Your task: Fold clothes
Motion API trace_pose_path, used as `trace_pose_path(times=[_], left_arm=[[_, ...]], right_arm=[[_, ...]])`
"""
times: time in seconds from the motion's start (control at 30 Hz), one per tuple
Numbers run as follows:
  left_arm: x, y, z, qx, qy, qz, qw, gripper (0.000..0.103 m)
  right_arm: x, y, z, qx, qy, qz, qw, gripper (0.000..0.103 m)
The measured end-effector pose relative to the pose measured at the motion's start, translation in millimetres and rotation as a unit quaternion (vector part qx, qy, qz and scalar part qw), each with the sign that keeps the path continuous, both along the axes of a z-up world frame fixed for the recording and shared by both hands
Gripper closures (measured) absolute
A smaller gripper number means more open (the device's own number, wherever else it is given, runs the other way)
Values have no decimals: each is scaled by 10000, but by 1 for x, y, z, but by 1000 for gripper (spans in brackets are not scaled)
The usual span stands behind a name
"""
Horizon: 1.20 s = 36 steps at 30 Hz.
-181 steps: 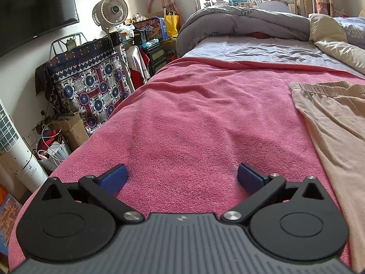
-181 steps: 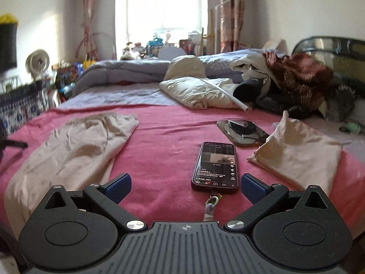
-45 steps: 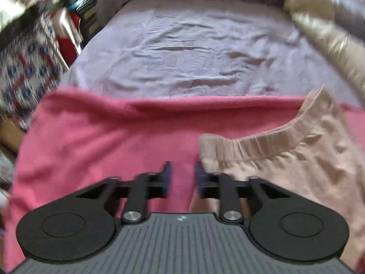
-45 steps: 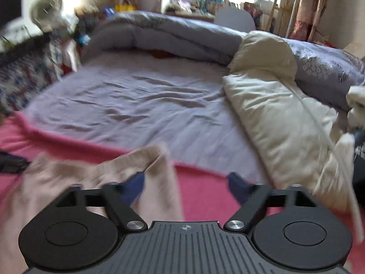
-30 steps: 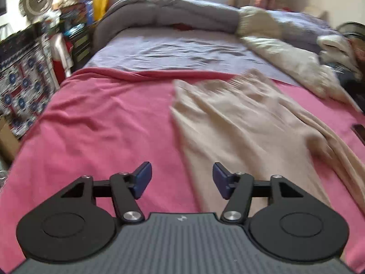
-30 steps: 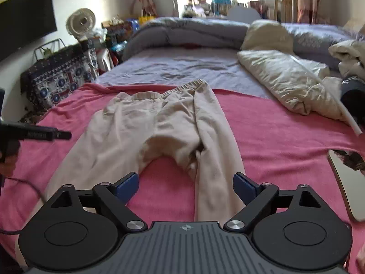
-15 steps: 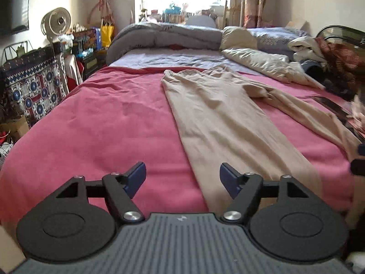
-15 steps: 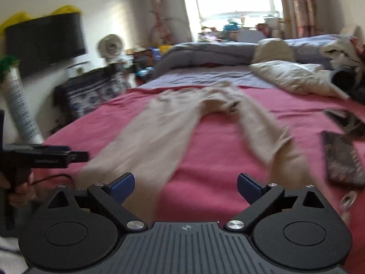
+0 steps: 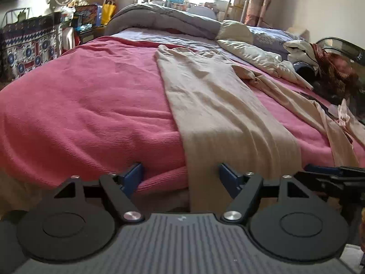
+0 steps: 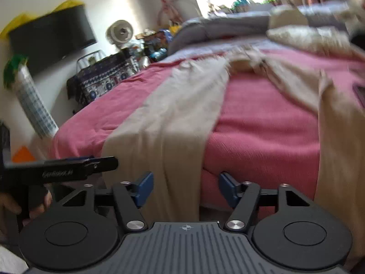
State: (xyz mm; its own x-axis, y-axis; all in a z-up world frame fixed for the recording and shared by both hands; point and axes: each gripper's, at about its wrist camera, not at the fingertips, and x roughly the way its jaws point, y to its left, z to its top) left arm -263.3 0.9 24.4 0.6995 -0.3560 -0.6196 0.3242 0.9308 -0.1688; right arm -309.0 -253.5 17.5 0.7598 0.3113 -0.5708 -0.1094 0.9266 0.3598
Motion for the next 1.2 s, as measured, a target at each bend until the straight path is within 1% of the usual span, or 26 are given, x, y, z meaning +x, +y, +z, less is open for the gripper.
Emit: trace_pose_path(times=[0.1, 0.27, 0.4, 0.47, 0.53, 0.57, 0.6, 0.63, 0.67, 0.7, 0.8, 0.83, 0.87, 0.93, 1.0, 1.03, 1.07, 1.1, 1.13, 1.17, 1.2], left_arm=[[-1, 3, -3, -302, 55, -192, 9993, 30], [1, 10, -5, -792, 138, -421, 9959, 31], [6, 16, -9, -1059, 243, -454, 9930, 31], [9, 19, -11, -1184, 297, -462, 9914, 30], [11, 20, -12, -1269, 326, -483, 9902, 27], [11, 19, -13, -1256, 307, -507, 9903, 25], [11, 18, -13, -1234, 290, -521, 9906, 25], [11, 18, -13, -1212, 281, -525, 9908, 25], [11, 18, -14, -1204, 278, -527, 9909, 25], [11, 18, -14, -1218, 279, -528, 9908, 25], [12, 21, -15, -1312, 289, -520, 9896, 25], [12, 21, -15, -1342, 291, -515, 9892, 25], [12, 22, -15, -1355, 287, -510, 9890, 25], [11, 22, -14, -1274, 236, -430, 9906, 34], [11, 26, -12, -1245, 191, -238, 9918, 57], [11, 29, -12, -1288, 204, -198, 9913, 65], [13, 31, -12, -1364, 242, -207, 9901, 79], [14, 33, -12, -1441, 280, -215, 9889, 86], [15, 35, -13, -1517, 318, -223, 9877, 88], [17, 37, -13, -1593, 356, -231, 9863, 89], [18, 39, -13, -1670, 394, -240, 9849, 89]], right_arm=[[2, -3, -5, 192, -55, 9, 9998, 41], [6, -7, -8, 507, -149, 144, 9985, 41], [21, -11, -13, 701, -171, 336, 9968, 40], [30, -15, -15, 910, -200, 429, 9947, 36], [37, -20, -15, 1207, -172, 484, 9914, 36], [39, -22, -15, 1325, -147, 503, 9898, 39], [39, -23, -15, 1418, -124, 520, 9885, 44], [40, -24, -16, 1510, -80, 539, 9870, 65], [39, -25, -17, 1606, 2, 520, 9857, 82], [37, -26, -18, 1676, 80, 465, 9847, 84], [33, -32, -18, 1934, 128, 444, 9800, 86], [33, -34, -18, 2037, 135, 443, 9779, 88], [34, -36, -16, 2147, 129, 408, 9757, 92], [33, -41, -11, 2405, 59, 300, 9702, 94], [28, -52, -5, 2813, -109, 177, 9594, 96], [25, -57, -1, 2970, -189, 135, 9546, 96], [24, -60, 1, 2828, -207, 79, 9589, 96], [23, -61, 3, 2512, -186, 6, 9677, 96], [24, -59, 4, 2049, -84, -92, 9787, 96], [25, -56, 1, 1676, 79, -158, 9857, 96], [26, -57, -2, 1678, 178, -110, 9856, 95]])
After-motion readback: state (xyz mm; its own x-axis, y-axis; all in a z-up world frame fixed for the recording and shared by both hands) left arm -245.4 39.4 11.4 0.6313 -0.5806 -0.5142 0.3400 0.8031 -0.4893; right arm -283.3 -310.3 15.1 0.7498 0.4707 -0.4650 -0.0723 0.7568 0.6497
